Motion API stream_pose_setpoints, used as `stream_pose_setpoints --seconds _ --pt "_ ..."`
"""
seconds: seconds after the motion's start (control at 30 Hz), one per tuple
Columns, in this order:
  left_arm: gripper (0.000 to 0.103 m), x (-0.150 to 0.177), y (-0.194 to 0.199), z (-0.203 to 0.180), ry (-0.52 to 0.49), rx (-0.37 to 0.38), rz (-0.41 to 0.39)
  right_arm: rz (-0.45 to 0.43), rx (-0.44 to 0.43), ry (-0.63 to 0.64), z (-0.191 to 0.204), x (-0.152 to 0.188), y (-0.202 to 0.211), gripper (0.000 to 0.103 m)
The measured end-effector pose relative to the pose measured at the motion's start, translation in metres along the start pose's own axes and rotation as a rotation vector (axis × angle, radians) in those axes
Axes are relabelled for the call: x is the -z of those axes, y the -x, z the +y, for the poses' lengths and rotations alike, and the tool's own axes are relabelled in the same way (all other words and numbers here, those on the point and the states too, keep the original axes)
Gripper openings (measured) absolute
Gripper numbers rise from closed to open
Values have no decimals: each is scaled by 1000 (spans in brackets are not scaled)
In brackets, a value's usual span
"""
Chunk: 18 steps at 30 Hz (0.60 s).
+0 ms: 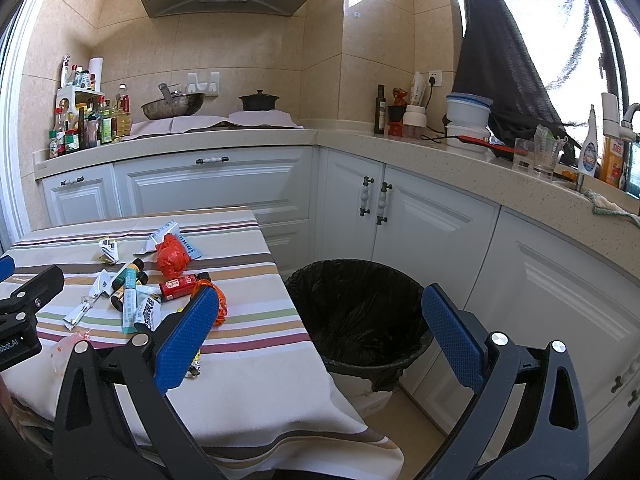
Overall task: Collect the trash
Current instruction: 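Grasp the yellow snack wrapper with the right tool while the left tool grasps the clear orange-printed bag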
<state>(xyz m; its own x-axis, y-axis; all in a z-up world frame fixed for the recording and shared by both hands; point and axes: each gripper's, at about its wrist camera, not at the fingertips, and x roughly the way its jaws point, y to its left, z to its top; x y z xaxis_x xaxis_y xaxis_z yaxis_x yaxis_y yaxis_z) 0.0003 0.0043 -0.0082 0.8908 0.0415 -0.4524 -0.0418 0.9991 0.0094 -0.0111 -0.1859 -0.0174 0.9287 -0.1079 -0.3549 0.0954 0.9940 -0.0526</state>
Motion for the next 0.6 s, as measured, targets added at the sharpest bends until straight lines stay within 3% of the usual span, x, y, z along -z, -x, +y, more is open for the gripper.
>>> stream_pose_setpoints --seconds 0.3,0.5,0.6 --pt "96 3 -6 10 6 -33 27 36 -38 9 -2 3 -10 99" --pt "96 14 -13 27 10 -72 59 80 -112 46 24 18 -30 98" --pt "96 22 -18 31 5 -93 79 112 -164 65 41 26 -42 91"
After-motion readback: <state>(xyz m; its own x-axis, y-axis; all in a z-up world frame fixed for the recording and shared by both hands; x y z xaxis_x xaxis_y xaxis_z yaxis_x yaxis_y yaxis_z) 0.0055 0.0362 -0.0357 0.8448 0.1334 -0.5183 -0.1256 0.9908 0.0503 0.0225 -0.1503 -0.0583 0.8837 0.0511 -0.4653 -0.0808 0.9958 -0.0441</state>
